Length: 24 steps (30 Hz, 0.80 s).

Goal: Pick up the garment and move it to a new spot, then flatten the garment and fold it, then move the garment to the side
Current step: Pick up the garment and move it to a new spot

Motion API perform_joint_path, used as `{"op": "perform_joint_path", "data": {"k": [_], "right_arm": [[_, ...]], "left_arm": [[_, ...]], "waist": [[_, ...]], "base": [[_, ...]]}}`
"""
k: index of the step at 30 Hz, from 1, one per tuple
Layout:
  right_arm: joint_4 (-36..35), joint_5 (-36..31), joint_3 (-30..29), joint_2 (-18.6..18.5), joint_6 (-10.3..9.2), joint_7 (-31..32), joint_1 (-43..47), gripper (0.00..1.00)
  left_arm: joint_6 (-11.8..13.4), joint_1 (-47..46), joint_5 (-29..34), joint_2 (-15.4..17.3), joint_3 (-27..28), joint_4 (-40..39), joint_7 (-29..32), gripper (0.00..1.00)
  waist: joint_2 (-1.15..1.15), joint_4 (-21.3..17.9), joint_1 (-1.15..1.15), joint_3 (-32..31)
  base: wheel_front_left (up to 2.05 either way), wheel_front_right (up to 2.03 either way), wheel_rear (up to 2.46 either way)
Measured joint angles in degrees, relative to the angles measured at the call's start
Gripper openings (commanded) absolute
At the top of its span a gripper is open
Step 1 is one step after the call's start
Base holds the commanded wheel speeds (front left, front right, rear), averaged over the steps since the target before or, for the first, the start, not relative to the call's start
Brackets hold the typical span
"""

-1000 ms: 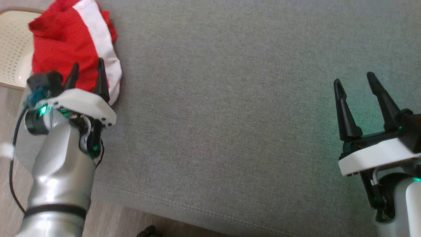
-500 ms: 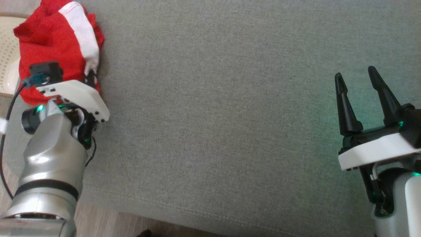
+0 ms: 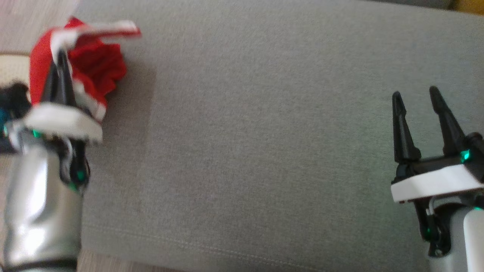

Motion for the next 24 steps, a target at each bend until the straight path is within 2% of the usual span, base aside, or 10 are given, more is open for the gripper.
{"op": "perform_joint_path", "data": {"k": [6, 12, 17, 24], "right_arm": [[0.75, 0.11, -0.22, 0.56, 0.00, -0.57, 3.52, 1.00], [1.36, 0.56, -0.73, 0.99, 0.00, -1.00, 6.08, 1.00], [1.49, 1.30, 0.30, 1.23, 0.00, -0.99, 7.28, 1.00], [1.74, 2.05, 1.15, 1.34, 0.00, -1.05, 7.60, 1.00]], "left_arm": [[1.91, 17.51, 2.75, -1.96, 0.74, -17.61, 0.01, 0.00], [2.88, 29.22, 3.18, -4.42, -2.34, -26.71, 0.21, 0.00], [2.71, 32.40, 3.49, -5.31, -5.78, -30.80, 1.49, 0.00], [0.26, 31.71, 4.07, -6.79, -12.34, -31.38, 2.69, 0.00]], "waist": [[0.00, -2.37, 0.00, -4.01], [0.00, -5.18, 0.00, -7.62], [0.00, -8.35, 0.00, -9.38], [0.00, -13.33, 0.00, -9.68]], "base": [[0.00, 0.00, 0.00], [0.00, 0.00, 0.00], [0.00, 0.00, 0.00], [0.00, 0.00, 0.00]]}}
